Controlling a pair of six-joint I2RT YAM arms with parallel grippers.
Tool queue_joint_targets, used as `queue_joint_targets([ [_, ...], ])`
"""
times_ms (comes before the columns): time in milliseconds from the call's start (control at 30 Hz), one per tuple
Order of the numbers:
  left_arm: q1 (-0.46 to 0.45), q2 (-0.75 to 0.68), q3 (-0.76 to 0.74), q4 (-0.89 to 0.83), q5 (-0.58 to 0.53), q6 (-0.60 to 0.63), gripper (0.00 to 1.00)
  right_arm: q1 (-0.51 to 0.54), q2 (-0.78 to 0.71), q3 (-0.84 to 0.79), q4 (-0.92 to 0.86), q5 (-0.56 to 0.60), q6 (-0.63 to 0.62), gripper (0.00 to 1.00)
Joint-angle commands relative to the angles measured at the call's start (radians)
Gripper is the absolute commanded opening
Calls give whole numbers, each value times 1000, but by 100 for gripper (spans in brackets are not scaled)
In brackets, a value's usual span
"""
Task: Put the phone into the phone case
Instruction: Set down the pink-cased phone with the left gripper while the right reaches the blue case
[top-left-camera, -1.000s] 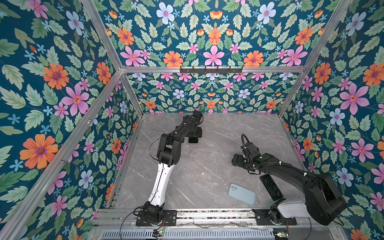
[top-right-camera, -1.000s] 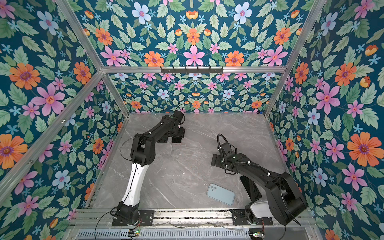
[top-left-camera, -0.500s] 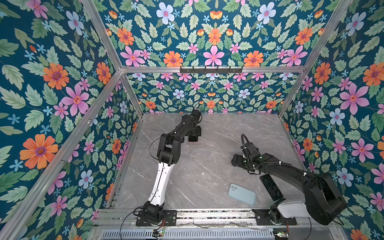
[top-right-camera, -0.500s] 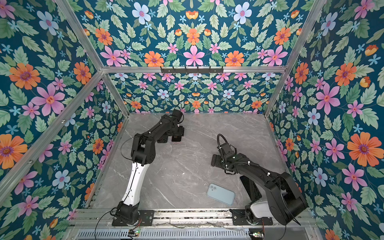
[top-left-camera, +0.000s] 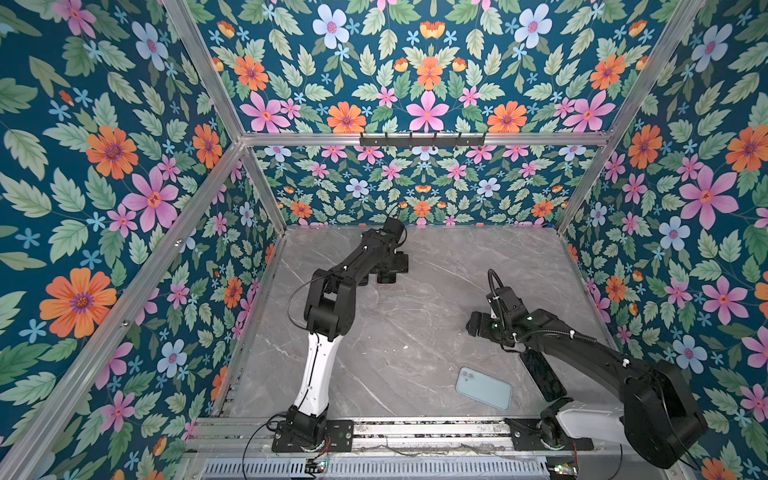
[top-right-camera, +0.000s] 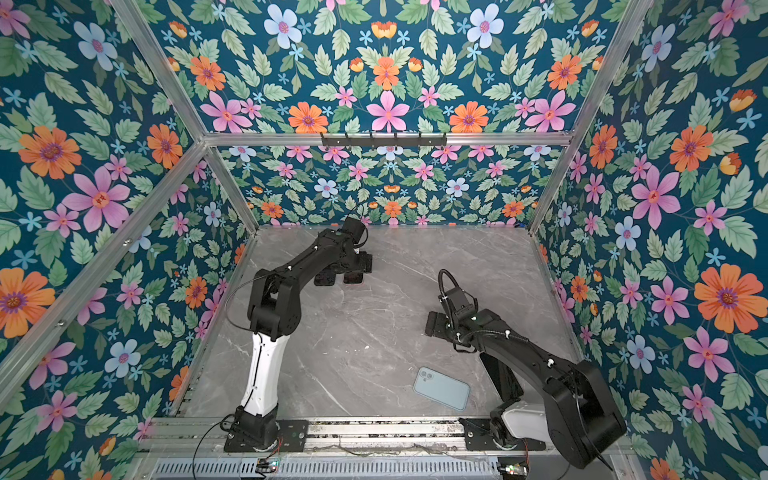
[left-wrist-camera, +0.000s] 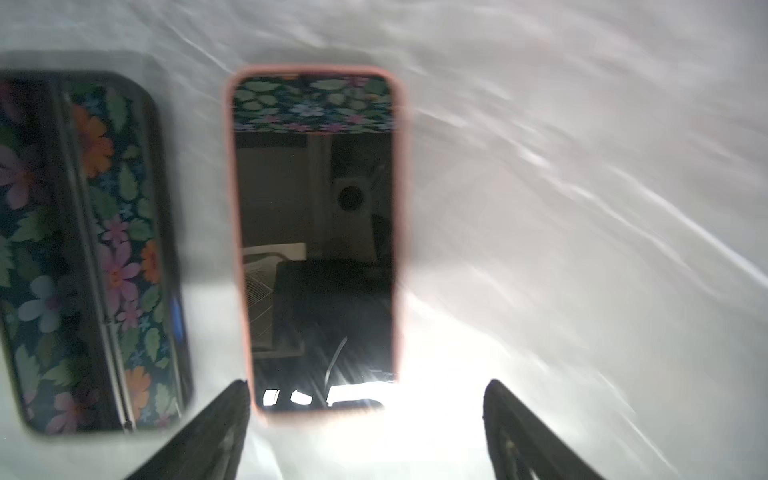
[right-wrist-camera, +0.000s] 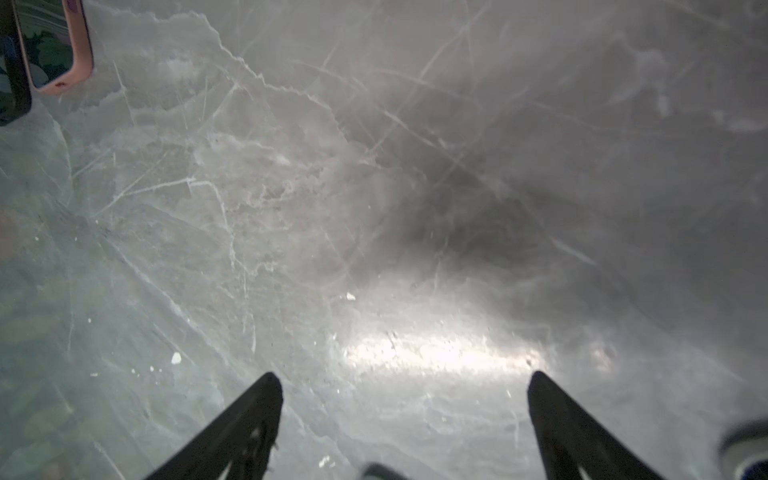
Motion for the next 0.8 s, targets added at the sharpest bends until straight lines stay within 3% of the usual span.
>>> queue_joint_targets([
  [0,-43,-107,-107,75,4,-48,90,14,-64,-32,-139,-48,41,83],
  [233,-206,-350,-502,227,76,-179,88,289,-291,-116,-343,53,247,70],
  [367,-278,-422,-680,337,137,-253,88,447,-371,-174,-334,77,328,59],
  [500,-292,-471,-784,390,164,-288,88,580,-344,-183,-321,156,333,57],
  [767,-292,-537,-875,433,178,-299,88,671,-194,-134,-267,160,262,57],
])
